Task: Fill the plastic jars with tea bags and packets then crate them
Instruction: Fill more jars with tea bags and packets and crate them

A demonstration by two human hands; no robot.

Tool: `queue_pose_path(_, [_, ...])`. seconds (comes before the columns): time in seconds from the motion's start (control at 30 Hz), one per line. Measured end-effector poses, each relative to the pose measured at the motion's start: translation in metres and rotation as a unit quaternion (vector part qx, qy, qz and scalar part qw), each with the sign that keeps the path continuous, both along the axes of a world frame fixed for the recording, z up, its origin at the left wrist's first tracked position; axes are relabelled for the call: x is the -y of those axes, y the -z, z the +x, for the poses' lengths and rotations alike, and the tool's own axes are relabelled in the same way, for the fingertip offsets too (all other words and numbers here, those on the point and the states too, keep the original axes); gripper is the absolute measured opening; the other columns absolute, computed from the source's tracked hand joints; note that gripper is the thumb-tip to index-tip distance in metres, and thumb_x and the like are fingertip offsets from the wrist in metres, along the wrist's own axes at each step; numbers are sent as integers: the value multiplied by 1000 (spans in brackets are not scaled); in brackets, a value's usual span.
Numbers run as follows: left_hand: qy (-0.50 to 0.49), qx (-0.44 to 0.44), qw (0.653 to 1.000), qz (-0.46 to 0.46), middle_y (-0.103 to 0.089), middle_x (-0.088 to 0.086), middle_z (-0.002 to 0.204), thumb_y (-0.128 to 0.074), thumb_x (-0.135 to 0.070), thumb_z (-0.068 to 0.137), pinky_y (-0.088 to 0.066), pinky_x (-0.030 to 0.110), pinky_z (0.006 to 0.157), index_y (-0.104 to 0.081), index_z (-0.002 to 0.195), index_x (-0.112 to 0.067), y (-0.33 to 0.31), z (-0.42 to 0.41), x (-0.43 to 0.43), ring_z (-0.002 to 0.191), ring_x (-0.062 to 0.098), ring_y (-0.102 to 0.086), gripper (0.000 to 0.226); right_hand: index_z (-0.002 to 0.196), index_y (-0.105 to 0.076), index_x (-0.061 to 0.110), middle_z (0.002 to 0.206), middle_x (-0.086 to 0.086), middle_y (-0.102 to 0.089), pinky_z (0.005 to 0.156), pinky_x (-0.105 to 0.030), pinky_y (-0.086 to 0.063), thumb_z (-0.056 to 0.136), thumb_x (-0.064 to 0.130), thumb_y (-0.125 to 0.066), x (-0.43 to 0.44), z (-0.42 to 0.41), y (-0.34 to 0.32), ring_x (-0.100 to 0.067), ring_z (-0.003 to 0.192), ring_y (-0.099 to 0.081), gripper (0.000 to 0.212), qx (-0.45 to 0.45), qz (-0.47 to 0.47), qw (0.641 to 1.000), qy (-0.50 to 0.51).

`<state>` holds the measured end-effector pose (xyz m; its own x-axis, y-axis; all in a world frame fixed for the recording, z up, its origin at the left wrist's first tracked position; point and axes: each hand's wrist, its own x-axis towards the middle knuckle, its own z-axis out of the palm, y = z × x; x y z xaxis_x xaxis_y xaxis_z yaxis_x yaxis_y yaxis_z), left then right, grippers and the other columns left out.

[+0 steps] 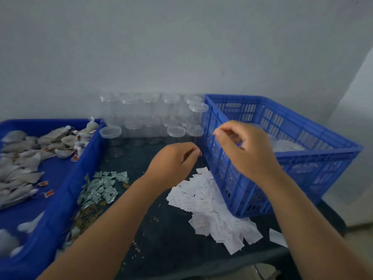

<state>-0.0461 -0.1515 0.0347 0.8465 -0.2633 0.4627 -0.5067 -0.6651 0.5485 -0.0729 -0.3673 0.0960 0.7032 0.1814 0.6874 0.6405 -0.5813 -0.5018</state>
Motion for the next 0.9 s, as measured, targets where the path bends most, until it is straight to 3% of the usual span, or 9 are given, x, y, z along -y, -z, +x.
queue_pose_path(0.07, [-75, -37, 996, 9, -70, -14, 77, -58, -38, 105, -48, 28, 62, -74, 99, -33, 29, -9, -38, 67, 5, -63, 17, 84, -72, 26, 80, 5, -74, 71, -39, -57, 105, 51, -53, -25, -7, 36, -13, 75, -71, 38, -60, -9, 998, -19])
queue_pose_path(0.13, [-139, -97, 985, 16, -67, -16, 72, -60, -42, 103, -46, 27, 61, -72, 92, -33, 56, -17, -71, 66, 3, -62, 19, 73, -66, 20, 70, -2, -68, 65, -44, -53, 103, 59, -50, -53, -8, 77, -18, 64, -65, 51, -142, -16, 989, -26])
queue_pose_path(0.3, [-230, -178, 954, 68, -66, -7, 71, -46, -53, 107, -51, 33, 62, -64, 78, -23, 99, -12, -127, 67, 11, -63, 46, 59, -41, 15, 51, 4, -47, 50, -27, -37, 102, 54, -55, -121, -7, 176, -13, 49, -43, 60, -253, 77, 964, 19])
queue_pose_path(0.37, [-244, -198, 947, 61, -70, -9, 83, -46, -53, 107, -50, 34, 67, -67, 91, -25, 100, 3, -143, 79, 15, -67, 38, 58, -37, 15, 49, 6, -38, 49, -25, -31, 103, 47, -56, -139, -10, 205, -9, 48, -36, 59, -267, 85, 960, 26])
queue_pose_path(0.43, [-264, -200, 943, 44, -69, -9, 108, -56, -53, 103, -50, 33, 78, -66, 120, -29, 93, 24, -159, 99, 16, -67, 32, 59, -42, 8, 49, 7, -36, 50, -24, -27, 105, 43, -56, -147, -13, 227, -9, 47, -34, 59, -278, 58, 959, 15])
queue_pose_path(0.5, [-285, -186, 940, 40, -62, -2, 131, -66, -53, 97, -53, 37, 91, -58, 139, -26, 83, 50, -170, 115, 20, -64, 51, 58, -41, 11, 48, 7, -34, 50, -24, -25, 105, 41, -57, -147, -14, 241, -10, 47, -32, 58, -274, 23, 961, 8])
queue_pose_path(0.67, [-365, -157, 912, 99, -39, 18, 155, -71, -54, 92, -44, 54, 110, -44, 151, -16, 62, 127, -186, 141, 41, -42, 75, 59, -41, 9, 49, 6, -34, 51, -26, -26, 105, 42, -54, -147, -11, 242, -9, 48, -31, 58, -290, 39, 956, 20])
queue_pose_path(0.83, [-351, -183, 886, 244, -14, 30, 169, -64, -61, 96, -19, 54, 126, -32, 159, -9, 56, 198, -215, 157, 46, -13, 88, 57, -44, 18, 59, 1, -48, 53, -25, -31, 104, 52, -46, -145, -6, 247, -14, 54, -47, 58, -286, -5, 958, 19])
queue_pose_path(0.9, [-350, -199, 868, 291, -13, 32, 169, -56, -66, 98, -16, 56, 127, -30, 160, -7, 58, 214, -226, 158, 48, -13, 90, 58, -54, 15, 64, -5, -56, 58, -27, -39, 105, 49, -49, -145, -2, 248, -18, 59, -55, 58, -279, -11, 960, 28])
